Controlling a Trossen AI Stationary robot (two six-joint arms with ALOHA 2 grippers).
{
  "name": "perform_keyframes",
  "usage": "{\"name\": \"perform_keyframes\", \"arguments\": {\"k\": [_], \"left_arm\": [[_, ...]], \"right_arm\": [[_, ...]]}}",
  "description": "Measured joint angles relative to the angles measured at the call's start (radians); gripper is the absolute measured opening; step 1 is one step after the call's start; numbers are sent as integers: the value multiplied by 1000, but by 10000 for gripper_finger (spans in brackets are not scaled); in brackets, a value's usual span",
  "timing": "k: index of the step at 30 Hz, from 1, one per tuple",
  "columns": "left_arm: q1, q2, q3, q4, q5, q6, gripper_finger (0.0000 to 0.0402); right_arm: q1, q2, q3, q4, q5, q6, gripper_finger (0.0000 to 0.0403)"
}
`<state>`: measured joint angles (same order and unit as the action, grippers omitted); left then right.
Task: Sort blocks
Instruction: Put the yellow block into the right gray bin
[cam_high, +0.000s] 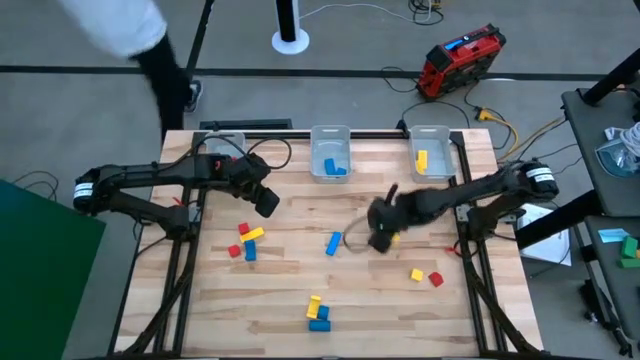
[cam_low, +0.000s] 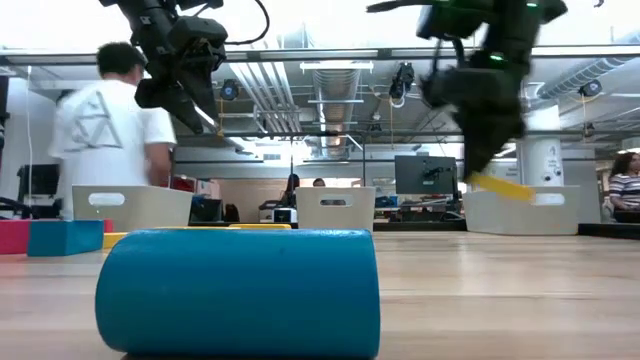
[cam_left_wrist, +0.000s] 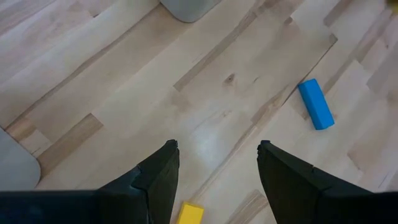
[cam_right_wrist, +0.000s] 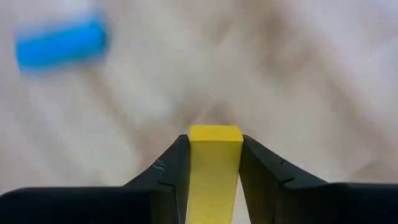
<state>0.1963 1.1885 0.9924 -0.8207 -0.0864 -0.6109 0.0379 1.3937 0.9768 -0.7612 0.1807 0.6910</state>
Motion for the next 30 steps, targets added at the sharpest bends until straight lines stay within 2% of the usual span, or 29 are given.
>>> {"name": "perform_keyframes", "arguments": {"k": [5, 10, 17, 23, 30], "left_arm": [[0, 0, 0, 0, 0, 0, 194], [0, 0, 3, 1, 0, 0, 194], [0, 0, 3, -1, 0, -9, 194], [0, 0, 3, -1, 0, -26, 194], [0, 0, 4, -2, 0, -27, 194]], "right_arm": [[-122, -73, 46, 62, 78, -64, 100], [-242, -126, 44, 238, 100, -132, 100], [-384, -130, 42, 405, 170, -240, 100], [-512, -130, 31, 472, 240, -321, 100], [-664, -130, 15, 528, 255, -373, 100]]}}
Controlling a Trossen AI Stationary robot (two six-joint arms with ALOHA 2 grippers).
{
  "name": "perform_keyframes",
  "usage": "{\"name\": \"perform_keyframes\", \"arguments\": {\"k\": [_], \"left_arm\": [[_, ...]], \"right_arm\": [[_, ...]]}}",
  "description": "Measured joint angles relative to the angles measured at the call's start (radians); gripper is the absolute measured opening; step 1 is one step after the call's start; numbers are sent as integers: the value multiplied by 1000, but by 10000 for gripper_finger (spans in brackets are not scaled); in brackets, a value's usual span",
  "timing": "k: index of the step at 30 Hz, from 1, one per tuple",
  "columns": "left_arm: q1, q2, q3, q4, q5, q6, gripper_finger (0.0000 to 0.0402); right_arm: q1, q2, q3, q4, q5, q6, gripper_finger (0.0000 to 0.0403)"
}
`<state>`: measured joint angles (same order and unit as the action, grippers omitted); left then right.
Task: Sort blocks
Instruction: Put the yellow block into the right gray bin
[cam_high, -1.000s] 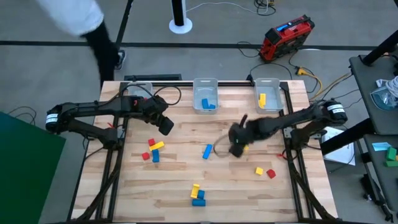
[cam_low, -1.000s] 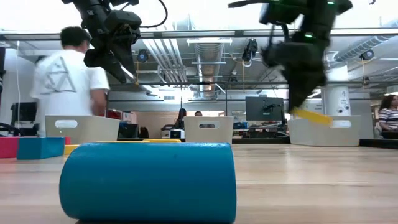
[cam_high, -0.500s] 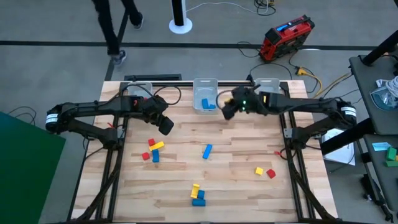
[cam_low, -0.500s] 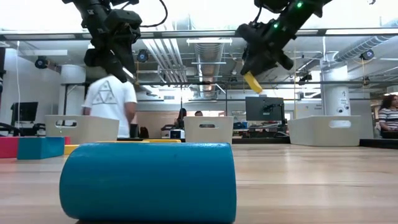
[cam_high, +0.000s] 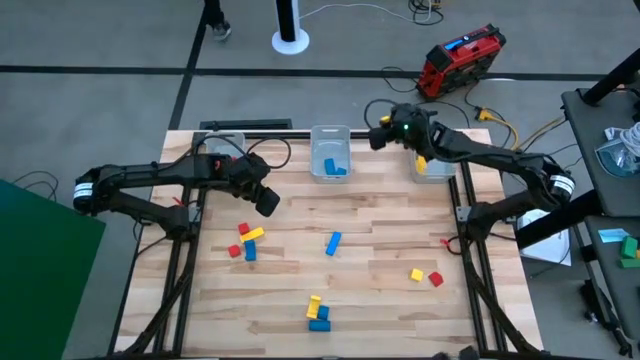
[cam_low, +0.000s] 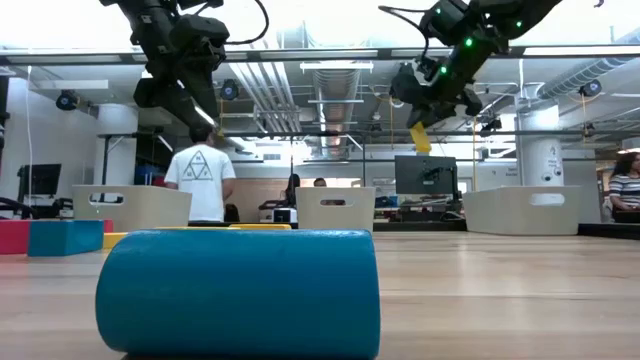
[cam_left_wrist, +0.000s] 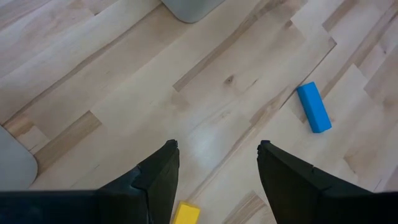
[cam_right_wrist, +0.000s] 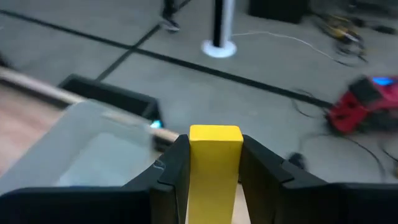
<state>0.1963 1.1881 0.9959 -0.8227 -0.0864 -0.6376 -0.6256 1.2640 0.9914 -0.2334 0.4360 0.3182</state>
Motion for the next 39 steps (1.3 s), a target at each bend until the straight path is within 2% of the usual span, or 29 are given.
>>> {"name": "perform_keyframes", "arguments": {"k": [3, 8, 14, 26, 33, 39], "left_arm": [[0, 0, 0, 0, 0, 0, 194], [0, 0, 0, 0, 0, 0, 194], [0, 0, 0, 0, -6, 0, 194], [0, 0, 0, 1, -10, -13, 194], [0, 0, 0, 1, -10, -31, 194], [0, 0, 0, 1, -10, -41, 194]], "right_arm": [[-81, 0, -1, -74, 11, 41, 100], [-200, 0, -3, -333, 13, 207, 100], [-224, 0, -3, -514, 9, 285, 100], [-224, 40, -6, -618, 93, 267, 101], [-224, 86, -6, -634, 114, 264, 143], [-224, 92, -6, -635, 114, 242, 118]]}}
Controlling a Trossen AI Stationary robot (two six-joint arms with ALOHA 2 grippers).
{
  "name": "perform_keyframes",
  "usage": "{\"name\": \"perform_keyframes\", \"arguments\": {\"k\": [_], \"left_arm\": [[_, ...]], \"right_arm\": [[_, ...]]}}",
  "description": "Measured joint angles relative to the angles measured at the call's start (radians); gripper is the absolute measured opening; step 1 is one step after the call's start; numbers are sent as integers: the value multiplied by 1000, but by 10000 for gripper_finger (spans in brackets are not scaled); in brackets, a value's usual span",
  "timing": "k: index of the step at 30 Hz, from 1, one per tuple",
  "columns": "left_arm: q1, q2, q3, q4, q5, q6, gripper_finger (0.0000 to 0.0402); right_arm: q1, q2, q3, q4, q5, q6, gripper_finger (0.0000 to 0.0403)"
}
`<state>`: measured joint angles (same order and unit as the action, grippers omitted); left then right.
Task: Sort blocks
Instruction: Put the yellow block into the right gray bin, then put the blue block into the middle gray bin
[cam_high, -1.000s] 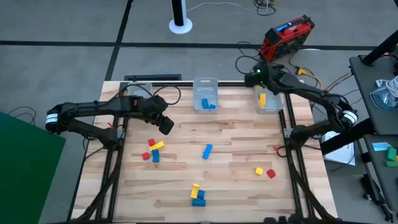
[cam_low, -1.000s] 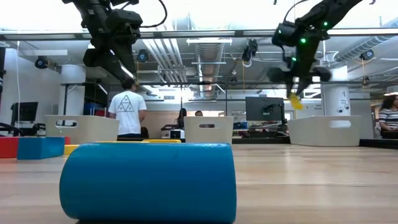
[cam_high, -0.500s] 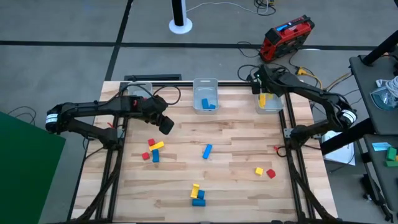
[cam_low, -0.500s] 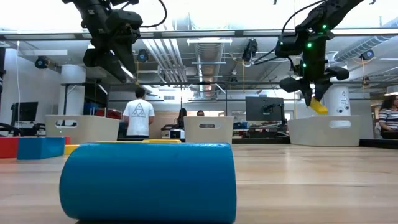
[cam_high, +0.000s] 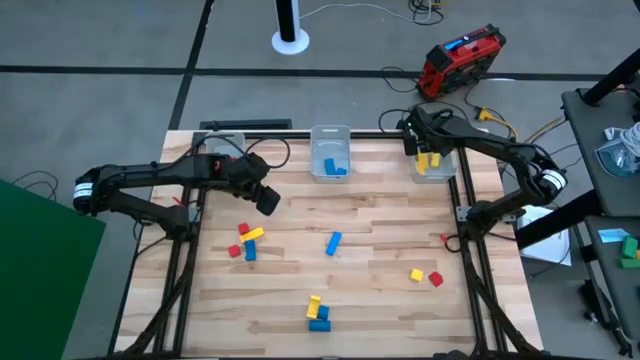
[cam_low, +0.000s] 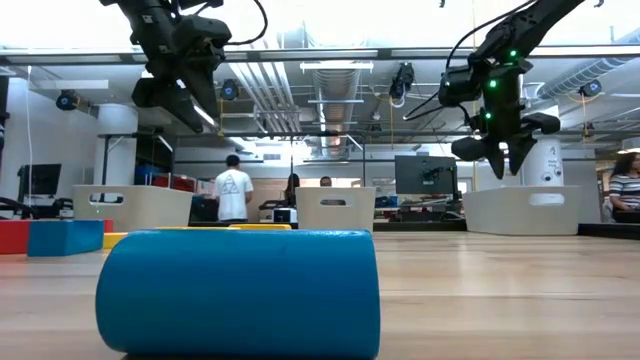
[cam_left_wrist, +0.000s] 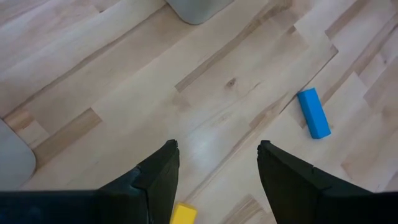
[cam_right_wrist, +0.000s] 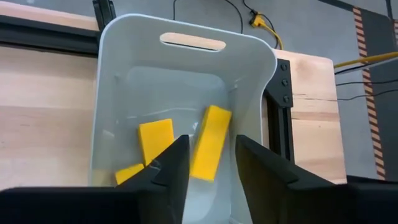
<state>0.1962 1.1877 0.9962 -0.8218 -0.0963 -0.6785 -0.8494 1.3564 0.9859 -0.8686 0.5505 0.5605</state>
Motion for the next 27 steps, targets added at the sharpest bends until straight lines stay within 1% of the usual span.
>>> {"name": "perform_keyframes", "arguments": {"k": [5, 12, 14, 21, 24, 27], "left_arm": [[0, 0, 0, 0, 0, -12, 194], [0, 0, 0, 1, 0, -20, 194], [0, 0, 0, 2, 1, -21, 194], [-1, 0, 0, 18, 11, -42, 194], [-8, 0, 0, 46, 35, -55, 194], [-37, 0, 0, 89, 35, -91, 194]], "right_arm": [[7, -22, 0, 1, -13, -33, 74], [59, -92, 5, 22, -110, -49, 16], [85, -110, 5, 22, -138, -48, 11], [195, -162, 5, 21, -220, -24, 12], [256, -179, 5, 14, -231, 26, 12], [323, -198, 5, 13, -247, 79, 12]]}}
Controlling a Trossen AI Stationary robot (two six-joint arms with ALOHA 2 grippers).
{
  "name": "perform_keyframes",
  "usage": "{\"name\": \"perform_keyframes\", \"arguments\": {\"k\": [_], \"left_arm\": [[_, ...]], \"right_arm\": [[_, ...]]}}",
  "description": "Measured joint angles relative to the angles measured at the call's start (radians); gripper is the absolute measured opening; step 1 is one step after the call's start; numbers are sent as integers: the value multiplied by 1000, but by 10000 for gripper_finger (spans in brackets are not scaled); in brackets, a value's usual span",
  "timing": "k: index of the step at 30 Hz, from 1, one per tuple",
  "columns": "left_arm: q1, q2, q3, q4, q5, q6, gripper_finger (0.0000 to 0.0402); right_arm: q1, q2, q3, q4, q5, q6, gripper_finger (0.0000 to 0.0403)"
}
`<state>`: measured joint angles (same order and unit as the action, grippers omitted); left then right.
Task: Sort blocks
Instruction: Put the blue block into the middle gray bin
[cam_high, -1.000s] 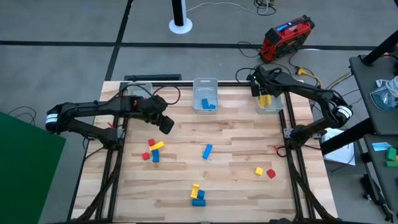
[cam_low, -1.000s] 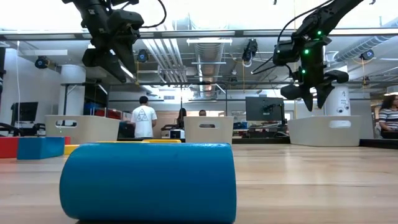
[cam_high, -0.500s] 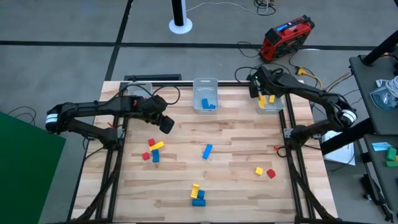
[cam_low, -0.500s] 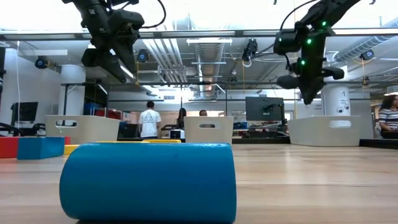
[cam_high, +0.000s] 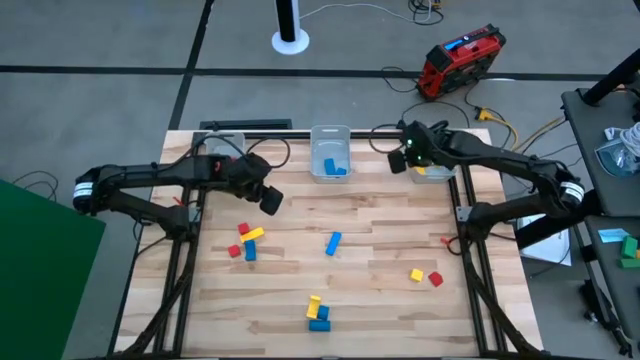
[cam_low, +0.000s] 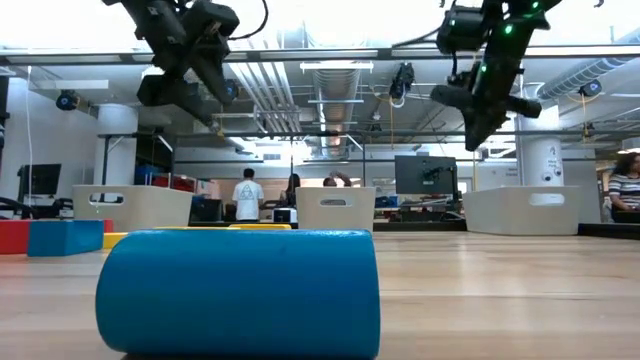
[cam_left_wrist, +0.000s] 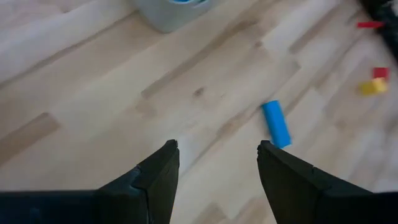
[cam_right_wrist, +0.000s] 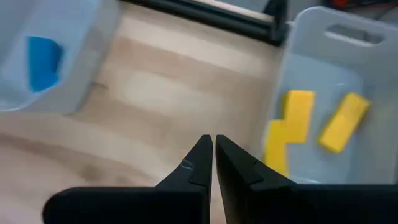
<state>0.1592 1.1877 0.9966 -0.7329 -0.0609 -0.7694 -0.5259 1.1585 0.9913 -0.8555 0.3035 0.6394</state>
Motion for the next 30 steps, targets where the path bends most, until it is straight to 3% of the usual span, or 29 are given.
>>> {"name": "perform_keyframes", "arguments": {"k": [9, 16, 24, 30], "left_arm": [[-134, 52, 0, 124, -18, -89, 194], [-202, 137, 0, 152, -18, -154, 194], [-260, 254, 32, 241, -30, -286, 194], [-290, 399, 190, 240, -89, -288, 194]], "right_arm": [[217, -47, 1, 0, -37, 190, 12], [352, -46, 49, 1, -122, 234, 12], [391, -45, 127, -36, -126, 182, 12], [393, -45, 150, -62, -186, 100, 12]]}}
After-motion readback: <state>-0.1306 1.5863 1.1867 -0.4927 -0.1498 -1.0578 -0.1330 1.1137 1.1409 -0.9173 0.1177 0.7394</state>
